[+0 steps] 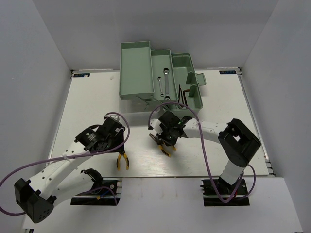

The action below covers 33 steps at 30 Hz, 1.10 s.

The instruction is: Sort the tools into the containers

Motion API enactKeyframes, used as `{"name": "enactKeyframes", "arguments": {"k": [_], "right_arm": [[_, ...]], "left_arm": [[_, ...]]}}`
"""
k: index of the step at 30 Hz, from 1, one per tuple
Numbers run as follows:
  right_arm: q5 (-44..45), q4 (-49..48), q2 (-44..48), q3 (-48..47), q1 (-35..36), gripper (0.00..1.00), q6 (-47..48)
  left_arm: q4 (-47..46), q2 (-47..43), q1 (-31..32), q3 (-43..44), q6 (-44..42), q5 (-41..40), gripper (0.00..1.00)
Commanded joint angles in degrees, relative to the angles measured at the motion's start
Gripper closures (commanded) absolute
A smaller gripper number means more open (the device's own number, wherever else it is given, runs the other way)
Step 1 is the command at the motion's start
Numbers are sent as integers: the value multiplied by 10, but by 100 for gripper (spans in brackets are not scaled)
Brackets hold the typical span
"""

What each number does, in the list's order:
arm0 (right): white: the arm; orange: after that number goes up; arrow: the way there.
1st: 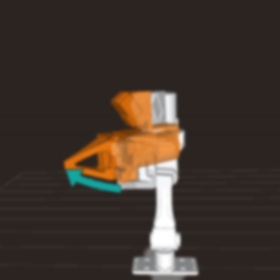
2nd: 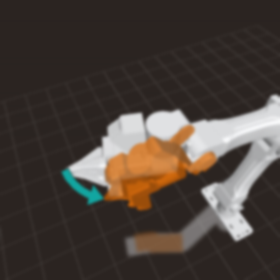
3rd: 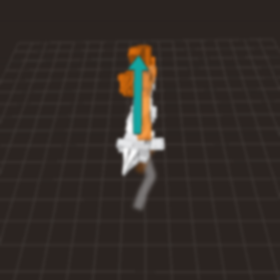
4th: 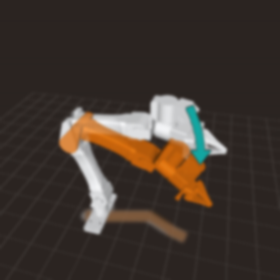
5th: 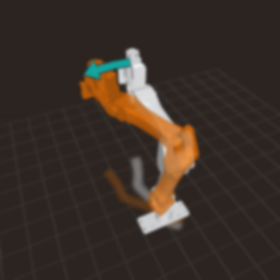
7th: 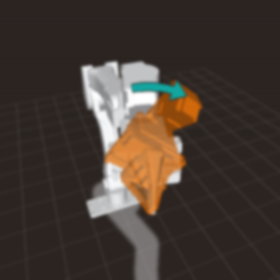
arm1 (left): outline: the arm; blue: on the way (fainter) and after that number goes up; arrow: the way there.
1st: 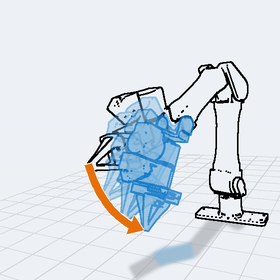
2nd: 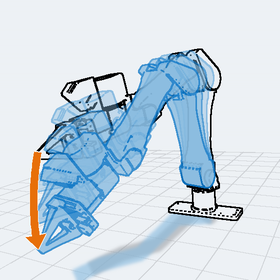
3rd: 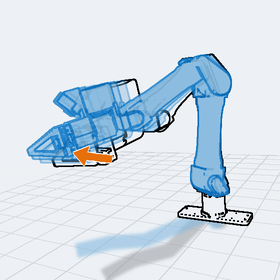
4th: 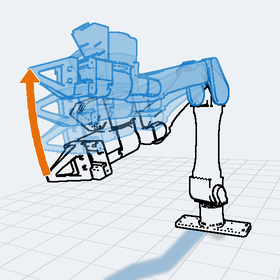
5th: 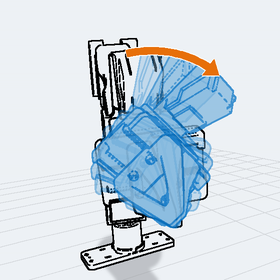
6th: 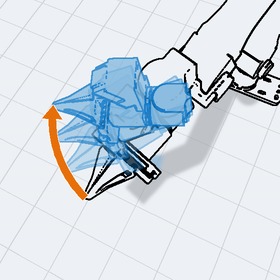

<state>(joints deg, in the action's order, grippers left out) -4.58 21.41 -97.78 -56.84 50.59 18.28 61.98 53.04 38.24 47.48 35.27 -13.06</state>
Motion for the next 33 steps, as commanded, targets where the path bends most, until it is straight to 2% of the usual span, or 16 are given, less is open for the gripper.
{"name": "enactKeyframes", "arguments": {"k": [1, 2, 3, 4, 7, 8, 10, 13, 17, 18, 23, 24, 26, 27, 28, 33], "right_arm": [[-21, 18, -15, 10, 5, 94, 3], [-38, 38, -8, 7, 3, 100, 11], [-57, 48, 5, 2, 2, 100, 16], [-67, 59, 13, -5, 1, 100, 47], [-132, 173, 57, -60, 1, 100, 105], [-154, 205, 83, -105, -3, 100, 112], [-157, 236, 99, -139, 1, 100, 130], [-165, 266, 122, -243, 1, 100, 146], [-131, 261, 88, -373, 3, 100, 148], [-108, 255, 80, -409, 1, 100, 143], [32, 93, 3, -490, -1, 100, 84], [81, 82, -11, -550, -3, 100, 83], [116, 31, -69, -605, -8, 100, 79], [127, -12, -82, -620, -11, 100, 82], [144, -23, -123, -666, -12, 100, 83], [193, -135, -219, -727, -19, 100, 118]], "left_arm": [[-12, -24, 0, -1, 5, 4, 30], [-12, -24, 0, -1, 5, 4, 30], [-12, -24, 0, -1, 5, 4, 25], [-12, -24, 0, -1, 5, 4, 25], [-12, -19, 0, -1, 5, 4, 24], [-12, -3, 0, -1, 5, 4, 24], [-12, 8, 0, -1, 5, 9, 24], [-12, 16, 0, -1, 5, 9, 24], [-12, 16, 0, -6, 5, 9, 24], [-12, 16, 0, -6, 5, 9, 24], [0, 28, 0, -6, 18, 10, 19], [0, 28, 0, -6, 25, 10, 18], [0, 22, 0, -13, 33, 10, 16], [0, 22, 0, -19, 47, 17, 10], [-6, 16, 0, -27, 52, 17, 10], [-6, 6, 0, -32, 84, 17, 10]]}}
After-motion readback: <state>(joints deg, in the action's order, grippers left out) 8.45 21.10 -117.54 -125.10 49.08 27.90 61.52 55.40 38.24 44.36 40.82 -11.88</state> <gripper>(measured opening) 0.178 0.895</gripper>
